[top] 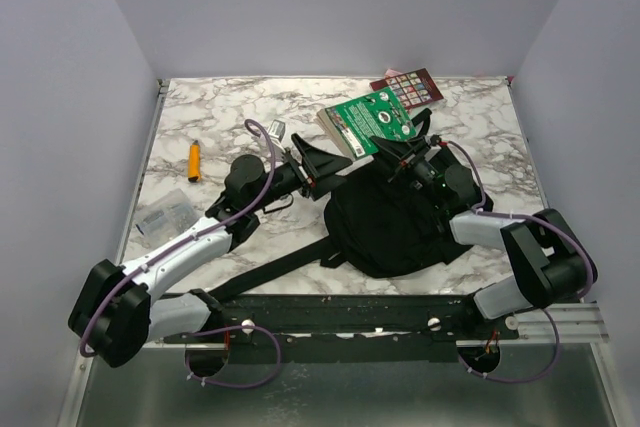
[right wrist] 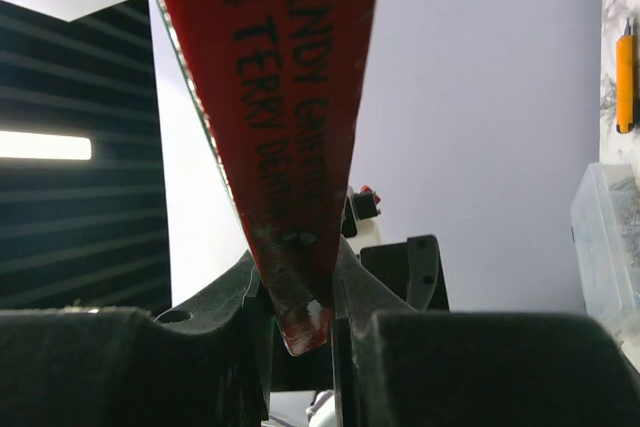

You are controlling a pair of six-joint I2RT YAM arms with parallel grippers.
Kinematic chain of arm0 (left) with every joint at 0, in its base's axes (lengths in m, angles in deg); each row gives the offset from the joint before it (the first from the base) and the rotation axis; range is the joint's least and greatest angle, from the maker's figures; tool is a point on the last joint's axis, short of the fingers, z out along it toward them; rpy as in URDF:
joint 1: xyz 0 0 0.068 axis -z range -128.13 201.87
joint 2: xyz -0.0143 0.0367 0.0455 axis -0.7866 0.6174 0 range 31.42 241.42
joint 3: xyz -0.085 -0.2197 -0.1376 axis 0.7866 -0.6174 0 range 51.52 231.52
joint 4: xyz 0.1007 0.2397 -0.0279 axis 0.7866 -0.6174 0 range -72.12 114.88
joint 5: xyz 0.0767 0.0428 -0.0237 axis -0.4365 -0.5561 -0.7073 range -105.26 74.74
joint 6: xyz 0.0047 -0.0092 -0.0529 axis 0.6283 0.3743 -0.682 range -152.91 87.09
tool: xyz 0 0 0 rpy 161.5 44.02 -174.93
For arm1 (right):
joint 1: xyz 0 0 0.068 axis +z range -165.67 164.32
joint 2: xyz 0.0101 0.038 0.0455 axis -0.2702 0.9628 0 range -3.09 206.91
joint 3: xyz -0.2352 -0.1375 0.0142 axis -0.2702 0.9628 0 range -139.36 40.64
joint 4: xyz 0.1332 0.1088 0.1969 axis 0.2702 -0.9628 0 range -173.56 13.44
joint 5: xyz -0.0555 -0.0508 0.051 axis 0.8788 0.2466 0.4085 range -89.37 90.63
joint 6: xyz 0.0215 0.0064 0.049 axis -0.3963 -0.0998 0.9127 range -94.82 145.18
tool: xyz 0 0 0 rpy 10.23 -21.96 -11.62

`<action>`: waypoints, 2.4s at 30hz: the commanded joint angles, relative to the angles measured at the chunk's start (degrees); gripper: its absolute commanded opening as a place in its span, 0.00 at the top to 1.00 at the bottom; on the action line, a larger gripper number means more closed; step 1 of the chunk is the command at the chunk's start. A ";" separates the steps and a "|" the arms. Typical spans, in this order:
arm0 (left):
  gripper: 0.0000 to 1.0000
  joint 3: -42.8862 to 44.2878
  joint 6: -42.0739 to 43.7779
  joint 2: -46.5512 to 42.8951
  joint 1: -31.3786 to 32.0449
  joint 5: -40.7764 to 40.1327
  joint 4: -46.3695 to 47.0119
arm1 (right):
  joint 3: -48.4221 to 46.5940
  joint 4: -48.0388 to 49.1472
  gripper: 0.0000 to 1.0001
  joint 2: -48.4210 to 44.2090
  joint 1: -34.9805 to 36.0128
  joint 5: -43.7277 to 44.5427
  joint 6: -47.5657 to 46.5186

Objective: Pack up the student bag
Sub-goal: Pick up the book from the center of the board, then place the book in the student bag.

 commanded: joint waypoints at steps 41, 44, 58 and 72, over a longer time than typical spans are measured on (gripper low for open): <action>1.00 -1.66 26.36 -10.25 -1.90 -30.36 0.39 | -8.77 -72.56 0.29 -28.62 13.33 19.46 -52.93; 1.00 -0.61 31.30 -16.85 -4.39 -33.65 -11.83 | -11.87 -82.10 0.23 -28.44 13.38 17.11 -66.82; 1.00 4.12 45.47 -32.62 -4.90 -39.42 -45.09 | -36.08 -110.51 0.31 -2.75 29.95 34.09 -88.07; 1.00 4.65 44.65 -32.00 -4.98 -27.70 -48.74 | -40.16 -118.36 0.82 2.30 32.28 42.96 -85.09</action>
